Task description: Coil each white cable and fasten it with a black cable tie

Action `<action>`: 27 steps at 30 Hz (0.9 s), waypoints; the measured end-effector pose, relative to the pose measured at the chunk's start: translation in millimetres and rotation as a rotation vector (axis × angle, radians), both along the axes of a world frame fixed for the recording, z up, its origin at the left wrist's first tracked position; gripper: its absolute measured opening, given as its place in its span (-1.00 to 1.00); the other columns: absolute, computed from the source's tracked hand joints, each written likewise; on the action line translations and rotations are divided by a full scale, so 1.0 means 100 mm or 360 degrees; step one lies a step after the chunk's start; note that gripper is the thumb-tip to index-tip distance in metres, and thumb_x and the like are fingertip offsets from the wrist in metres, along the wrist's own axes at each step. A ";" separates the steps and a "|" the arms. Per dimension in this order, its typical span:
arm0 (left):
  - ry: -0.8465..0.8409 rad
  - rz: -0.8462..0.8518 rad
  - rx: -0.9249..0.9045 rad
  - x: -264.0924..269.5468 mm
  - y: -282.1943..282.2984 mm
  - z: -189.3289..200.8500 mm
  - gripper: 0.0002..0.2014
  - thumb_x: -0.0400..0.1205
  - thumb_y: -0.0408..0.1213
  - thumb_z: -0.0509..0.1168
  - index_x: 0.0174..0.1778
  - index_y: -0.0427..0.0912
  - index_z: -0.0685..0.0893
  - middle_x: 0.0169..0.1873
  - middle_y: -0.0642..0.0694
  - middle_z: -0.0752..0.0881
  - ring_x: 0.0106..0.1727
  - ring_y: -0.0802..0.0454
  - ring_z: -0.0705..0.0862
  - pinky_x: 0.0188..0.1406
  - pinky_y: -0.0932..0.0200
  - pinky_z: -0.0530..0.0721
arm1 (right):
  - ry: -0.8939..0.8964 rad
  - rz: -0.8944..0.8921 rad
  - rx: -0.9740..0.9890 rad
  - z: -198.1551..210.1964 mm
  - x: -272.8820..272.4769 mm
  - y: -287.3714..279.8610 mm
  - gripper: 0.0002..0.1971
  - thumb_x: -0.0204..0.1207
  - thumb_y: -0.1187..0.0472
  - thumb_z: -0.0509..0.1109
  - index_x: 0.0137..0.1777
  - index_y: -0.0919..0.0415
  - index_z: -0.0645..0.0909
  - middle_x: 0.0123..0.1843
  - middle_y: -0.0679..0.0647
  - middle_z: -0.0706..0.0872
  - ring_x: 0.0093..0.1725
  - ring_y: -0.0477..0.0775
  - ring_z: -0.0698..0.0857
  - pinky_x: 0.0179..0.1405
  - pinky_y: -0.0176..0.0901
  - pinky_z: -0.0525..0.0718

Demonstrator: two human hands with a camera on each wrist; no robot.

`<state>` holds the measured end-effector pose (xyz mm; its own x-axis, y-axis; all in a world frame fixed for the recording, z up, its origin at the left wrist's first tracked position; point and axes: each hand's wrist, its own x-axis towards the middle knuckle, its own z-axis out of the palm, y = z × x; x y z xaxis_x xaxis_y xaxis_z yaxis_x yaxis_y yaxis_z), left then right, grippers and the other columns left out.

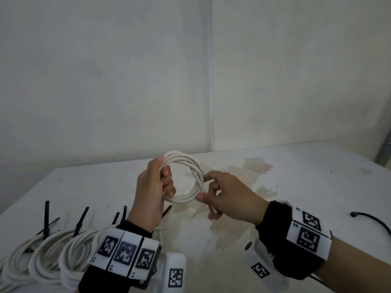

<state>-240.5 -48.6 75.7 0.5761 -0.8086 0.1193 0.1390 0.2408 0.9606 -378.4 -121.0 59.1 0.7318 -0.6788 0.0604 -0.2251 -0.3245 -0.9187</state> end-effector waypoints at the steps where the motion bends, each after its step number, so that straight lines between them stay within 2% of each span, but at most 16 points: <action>1: 0.0005 -0.0005 0.0001 0.00 0.00 -0.01 -0.58 0.69 -0.15 0.03 -0.52 -0.16 0.31 -0.75 0.09 0.22 -0.73 0.18 0.17 -0.72 0.34 0.29 | 0.0002 0.0011 0.0015 0.00 -0.01 0.01 -0.79 0.51 0.25 0.41 0.09 0.12 0.49 -0.55 0.04 0.56 -0.49 0.09 0.69 -0.51 -0.29 0.64; 3: 0.0027 -0.0031 -0.0012 0.00 0.00 -0.03 -0.58 0.70 -0.14 0.02 -0.51 -0.16 0.30 -0.74 0.09 0.22 -0.73 0.18 0.16 -0.72 0.35 0.30 | -0.0014 0.0030 -0.0012 0.00 -0.02 0.00 -0.84 0.52 0.22 0.40 0.02 0.03 0.49 -0.52 0.04 0.56 -0.46 0.07 0.70 -0.48 -0.28 0.64; 6: 0.0106 -0.0111 -0.0082 0.00 0.00 -0.01 -0.60 0.70 -0.12 -0.02 -0.48 -0.14 0.28 -0.75 0.10 0.21 -0.74 0.19 0.15 -0.71 0.37 0.29 | 0.0007 -0.0009 -0.0271 0.01 0.01 -0.03 -0.86 0.58 0.09 0.30 0.08 0.07 0.47 -0.34 -0.05 0.59 -0.39 -0.23 0.64 -0.38 -0.41 0.56; 7: 0.0133 -0.0134 -0.0101 0.01 0.00 0.00 -0.60 0.70 -0.11 -0.02 -0.48 -0.13 0.28 -0.75 0.10 0.21 -0.74 0.19 0.15 -0.71 0.37 0.28 | -0.0054 -0.0014 -0.0247 0.00 0.04 -0.02 -0.85 0.61 0.09 0.26 0.09 0.11 0.45 -0.24 -0.06 0.60 -0.33 -0.28 0.63 -0.33 -0.46 0.56; 8: 0.0160 -0.0149 -0.0119 0.02 0.00 0.01 -0.60 0.70 -0.10 -0.02 -0.48 -0.13 0.28 -0.75 0.10 0.21 -0.74 0.20 0.16 -0.70 0.36 0.29 | -0.0159 -0.0012 -0.0143 0.00 0.08 -0.01 -0.85 0.63 0.12 0.22 0.10 0.16 0.44 -0.15 -0.02 0.63 -0.22 -0.28 0.65 -0.19 -0.42 0.62; 10: 0.0221 -0.0180 -0.0142 0.03 0.00 0.00 -0.58 0.71 -0.10 -0.05 -0.48 -0.14 0.31 -0.75 0.09 0.23 -0.74 0.18 0.21 -0.68 0.34 0.39 | -0.0432 0.0002 0.0110 -0.02 0.13 0.01 -0.84 0.66 0.22 0.16 0.17 0.25 0.41 -0.10 0.09 0.68 -0.02 0.02 0.68 0.16 -0.12 0.65; 11: 0.0256 -0.0202 -0.0144 0.03 0.00 -0.01 -0.57 0.71 -0.11 -0.07 -0.48 -0.15 0.33 -0.75 0.07 0.26 -0.73 0.17 0.26 -0.65 0.33 0.46 | -0.0549 -0.0002 0.0191 0.00 0.15 0.01 -0.84 0.67 0.26 0.12 0.19 0.26 0.39 -0.14 0.10 0.67 -0.04 0.06 0.67 0.19 -0.06 0.63; 13: 0.0283 -0.0256 -0.0106 0.05 0.00 -0.07 -0.55 0.72 -0.12 -0.11 -0.46 -0.19 0.38 -0.74 0.02 0.34 -0.69 0.11 0.41 -0.55 0.29 0.57 | -0.0635 -0.0027 0.0190 0.02 0.15 0.00 -0.85 0.68 0.26 0.06 0.18 0.20 0.38 -0.21 0.09 0.59 -0.15 -0.01 0.67 0.07 -0.15 0.67; 15: 0.0202 -0.0278 0.0004 0.06 0.01 -0.13 -0.54 0.73 -0.12 -0.14 -0.41 -0.22 0.44 -0.70 -0.03 0.47 -0.61 0.08 0.54 -0.40 0.17 0.59 | -0.0587 -0.0049 0.0082 0.04 0.14 -0.01 -0.85 0.69 0.23 0.04 0.19 0.16 0.37 -0.22 0.08 0.52 -0.26 -0.08 0.65 -0.07 -0.24 0.69; 20: 0.0016 -0.0256 0.0141 0.06 0.05 -0.26 -0.53 0.74 -0.18 -0.15 -0.34 -0.27 0.53 -0.60 -0.07 0.64 -0.50 0.07 0.60 -0.28 0.11 0.54 | -0.0488 -0.0075 -0.0150 0.01 0.12 -0.04 -0.86 0.69 0.18 0.04 0.06 -0.04 0.40 -0.27 0.00 0.51 -0.29 -0.05 0.62 -0.01 0.06 0.66; 24: 0.0029 -0.0311 0.0229 0.10 0.07 -0.30 -0.54 0.74 -0.20 -0.13 -0.26 -0.29 0.59 -0.52 -0.11 0.72 -0.45 0.07 0.69 -0.34 0.18 0.61 | -0.0352 -0.0090 -0.0206 -0.01 0.10 -0.08 -0.84 0.69 0.17 0.02 0.15 0.07 0.41 -0.29 -0.03 0.50 -0.34 -0.12 0.61 -0.16 -0.14 0.57; 27: 0.0044 -0.0395 0.0295 0.14 0.08 -0.22 -0.49 0.73 -0.07 -0.13 -0.21 -0.31 0.62 -0.53 -0.17 0.71 -0.40 -0.05 0.71 -0.29 0.14 0.65 | -0.0207 -0.0026 -0.0366 0.00 0.06 -0.11 -0.79 0.69 0.14 0.02 0.19 0.13 0.42 -0.33 -0.04 0.50 -0.38 -0.13 0.59 -0.27 -0.28 0.54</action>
<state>-226.1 -40.7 53.3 0.3595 -0.9314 -0.0564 0.1984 0.0172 0.9800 -372.2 -131.7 59.4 0.6968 -0.6481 0.3071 -0.1172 -0.5253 -0.8428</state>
